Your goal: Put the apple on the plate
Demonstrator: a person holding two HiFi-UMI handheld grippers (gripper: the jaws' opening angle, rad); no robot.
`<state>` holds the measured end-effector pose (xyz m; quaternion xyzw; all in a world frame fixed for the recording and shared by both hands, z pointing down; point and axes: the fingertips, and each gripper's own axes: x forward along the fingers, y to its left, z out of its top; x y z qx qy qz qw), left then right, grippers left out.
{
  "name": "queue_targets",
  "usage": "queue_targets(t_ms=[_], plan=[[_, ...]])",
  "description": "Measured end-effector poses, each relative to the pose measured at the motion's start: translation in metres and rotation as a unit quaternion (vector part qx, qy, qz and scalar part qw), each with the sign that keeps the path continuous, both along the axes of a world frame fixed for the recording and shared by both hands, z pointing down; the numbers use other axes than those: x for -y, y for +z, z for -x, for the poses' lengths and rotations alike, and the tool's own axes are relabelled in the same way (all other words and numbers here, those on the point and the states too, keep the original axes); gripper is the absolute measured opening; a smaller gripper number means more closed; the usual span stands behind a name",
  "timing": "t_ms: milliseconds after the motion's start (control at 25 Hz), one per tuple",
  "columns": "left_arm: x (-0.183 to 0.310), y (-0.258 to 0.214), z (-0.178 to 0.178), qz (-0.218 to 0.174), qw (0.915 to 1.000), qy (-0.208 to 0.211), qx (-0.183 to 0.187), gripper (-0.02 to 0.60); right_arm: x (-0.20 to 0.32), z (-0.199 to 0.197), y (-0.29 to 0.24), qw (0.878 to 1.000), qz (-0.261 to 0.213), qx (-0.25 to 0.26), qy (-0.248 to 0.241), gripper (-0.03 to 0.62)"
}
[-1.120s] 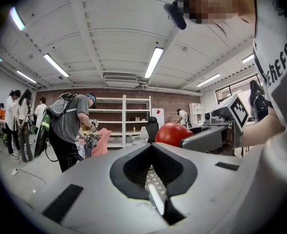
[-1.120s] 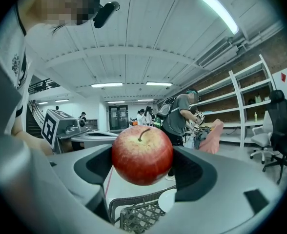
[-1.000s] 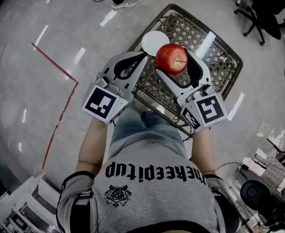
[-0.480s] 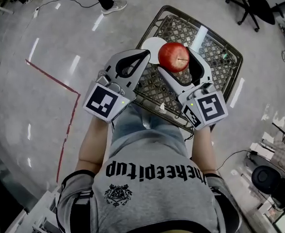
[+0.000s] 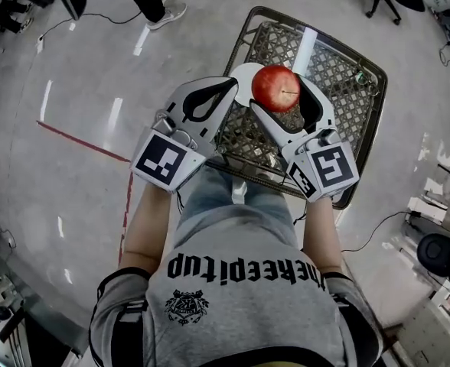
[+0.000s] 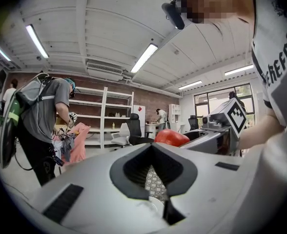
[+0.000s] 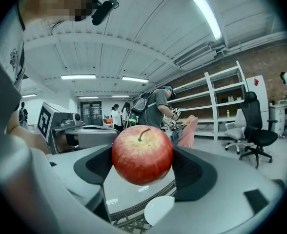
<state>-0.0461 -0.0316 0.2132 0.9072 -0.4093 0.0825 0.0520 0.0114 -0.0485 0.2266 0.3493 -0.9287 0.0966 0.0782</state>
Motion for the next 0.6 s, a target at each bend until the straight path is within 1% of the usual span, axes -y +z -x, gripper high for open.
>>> queue_targets(t_ms=[240, 360, 600], plan=[[0.011, 0.015, 0.011, 0.016, 0.9987, 0.048, 0.0, 0.017, 0.011, 0.012, 0.017, 0.999, 0.011, -0.008, 0.045, 0.391], [0.02, 0.024, 0.02, 0.021, 0.9977, 0.064, 0.0, 0.017, 0.022, 0.02, 0.029, 0.998, 0.014, -0.015, 0.06, 0.391], [0.026, 0.041, 0.01, 0.038, 0.9939, 0.104, 0.0, 0.017, 0.028, 0.008, 0.05, 0.994, 0.029, -0.021, 0.106, 0.391]])
